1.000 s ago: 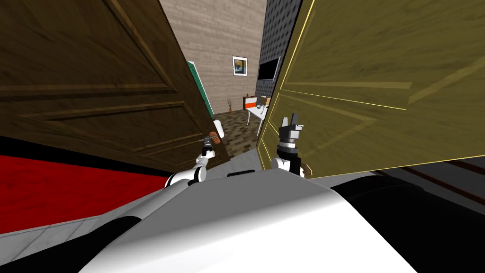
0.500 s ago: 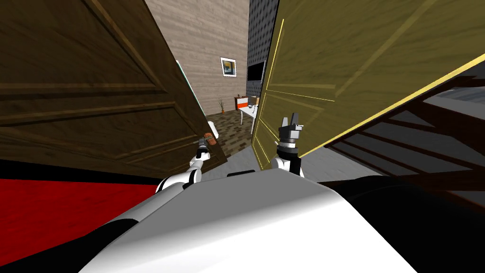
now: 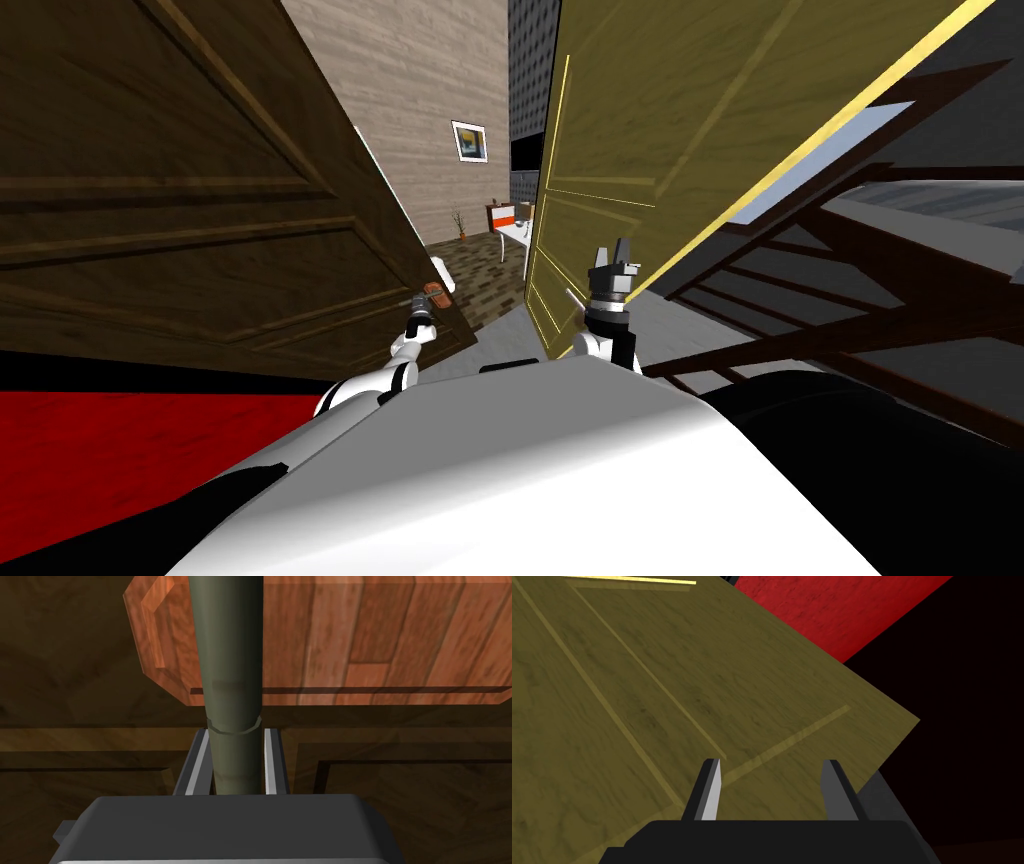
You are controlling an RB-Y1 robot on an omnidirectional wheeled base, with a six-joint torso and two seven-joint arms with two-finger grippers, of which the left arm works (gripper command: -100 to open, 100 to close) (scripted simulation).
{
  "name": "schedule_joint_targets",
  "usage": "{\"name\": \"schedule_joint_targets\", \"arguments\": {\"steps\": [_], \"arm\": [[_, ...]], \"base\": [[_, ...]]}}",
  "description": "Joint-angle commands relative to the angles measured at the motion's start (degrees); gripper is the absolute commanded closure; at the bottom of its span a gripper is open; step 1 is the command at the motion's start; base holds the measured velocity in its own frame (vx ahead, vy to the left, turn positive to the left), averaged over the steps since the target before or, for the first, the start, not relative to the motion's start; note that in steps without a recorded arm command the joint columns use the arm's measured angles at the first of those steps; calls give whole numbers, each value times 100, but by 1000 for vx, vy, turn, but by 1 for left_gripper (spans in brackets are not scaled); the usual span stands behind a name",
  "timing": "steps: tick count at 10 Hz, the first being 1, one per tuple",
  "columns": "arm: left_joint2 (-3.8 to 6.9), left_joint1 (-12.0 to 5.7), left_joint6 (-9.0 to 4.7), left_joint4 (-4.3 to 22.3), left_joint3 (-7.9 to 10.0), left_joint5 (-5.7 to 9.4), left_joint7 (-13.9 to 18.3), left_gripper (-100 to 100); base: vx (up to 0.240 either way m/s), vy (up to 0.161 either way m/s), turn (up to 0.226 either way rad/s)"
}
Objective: Pull the door open
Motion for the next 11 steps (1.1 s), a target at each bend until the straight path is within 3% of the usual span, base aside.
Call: {"name": "schedule_joint_targets", "arguments": {"steps": [1,4,5,11], "arm": [[68,69,-9,-48,-74,-42,196,100],[253,192,-8,-104,-108,-77,419,100],[268,114,-48,-1,-87,-66,378,100],[352,173,-125,-50,-516,-233,825,100]], "base": [[-160,-18,-163],[-192,-10,-84],[-86,-13,1],[-242,54,-122]]}}
